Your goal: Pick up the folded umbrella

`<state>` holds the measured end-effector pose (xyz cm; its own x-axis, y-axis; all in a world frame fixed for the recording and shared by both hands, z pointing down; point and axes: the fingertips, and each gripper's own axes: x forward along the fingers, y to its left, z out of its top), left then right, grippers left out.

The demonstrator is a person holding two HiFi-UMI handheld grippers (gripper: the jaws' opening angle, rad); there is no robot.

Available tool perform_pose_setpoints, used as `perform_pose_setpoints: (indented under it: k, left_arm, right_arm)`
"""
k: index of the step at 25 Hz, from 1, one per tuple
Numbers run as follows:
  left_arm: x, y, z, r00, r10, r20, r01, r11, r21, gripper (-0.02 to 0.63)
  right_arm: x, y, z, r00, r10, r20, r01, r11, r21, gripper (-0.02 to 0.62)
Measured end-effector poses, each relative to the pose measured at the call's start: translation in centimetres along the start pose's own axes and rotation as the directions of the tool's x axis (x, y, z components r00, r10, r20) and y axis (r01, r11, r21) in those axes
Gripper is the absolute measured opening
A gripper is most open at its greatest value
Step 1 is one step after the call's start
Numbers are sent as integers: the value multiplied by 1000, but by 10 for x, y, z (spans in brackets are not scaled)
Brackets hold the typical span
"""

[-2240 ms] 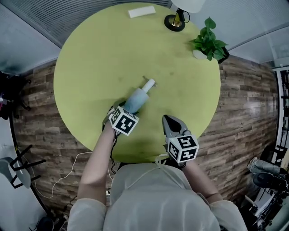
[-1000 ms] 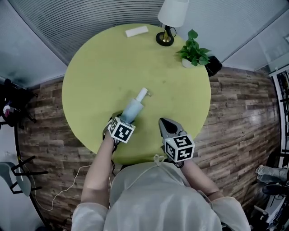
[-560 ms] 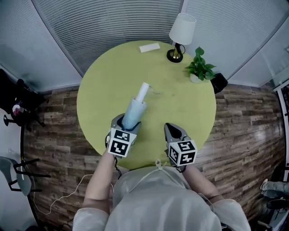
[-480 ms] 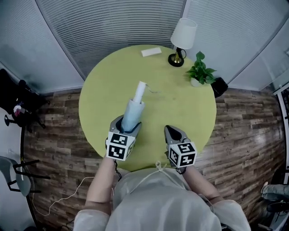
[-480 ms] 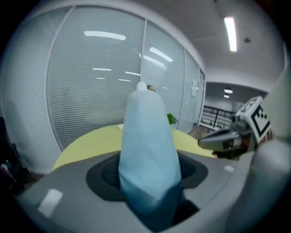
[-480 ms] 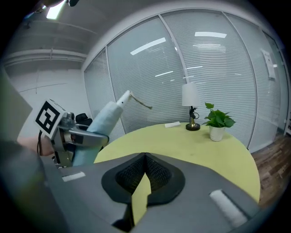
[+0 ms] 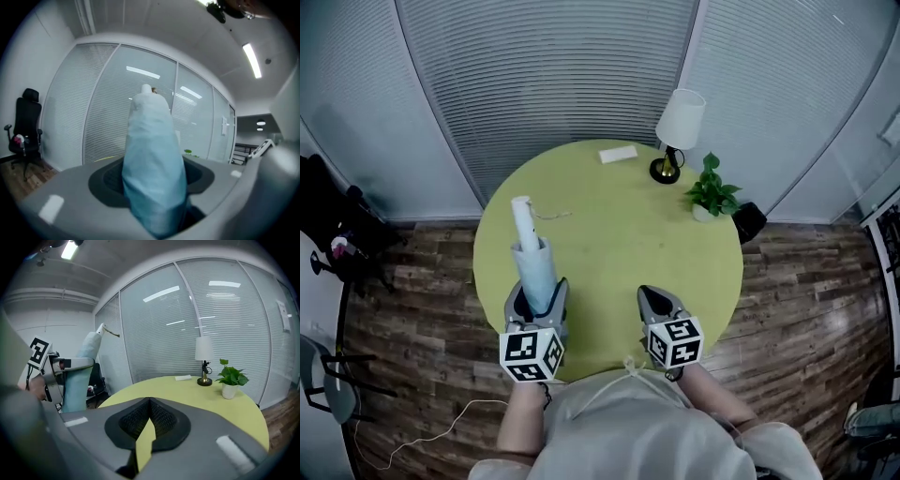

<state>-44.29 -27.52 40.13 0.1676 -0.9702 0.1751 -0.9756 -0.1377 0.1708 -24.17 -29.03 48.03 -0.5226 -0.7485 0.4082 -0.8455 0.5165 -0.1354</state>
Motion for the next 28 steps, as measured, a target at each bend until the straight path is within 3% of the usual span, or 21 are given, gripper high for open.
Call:
perform_pose_setpoints:
  k: [12,28]
  left_arm:
    - [-2,-4,-9,999,-25,-41,25,1000,0,291]
    - [-1,-11,-22,997,-32,-70,33,999,13,293]
  right_arm:
    - [1,33,23,988,138,66,-135,990,-46,-2]
    - [2,34,21,991,120,55,-114,989,-92,-2]
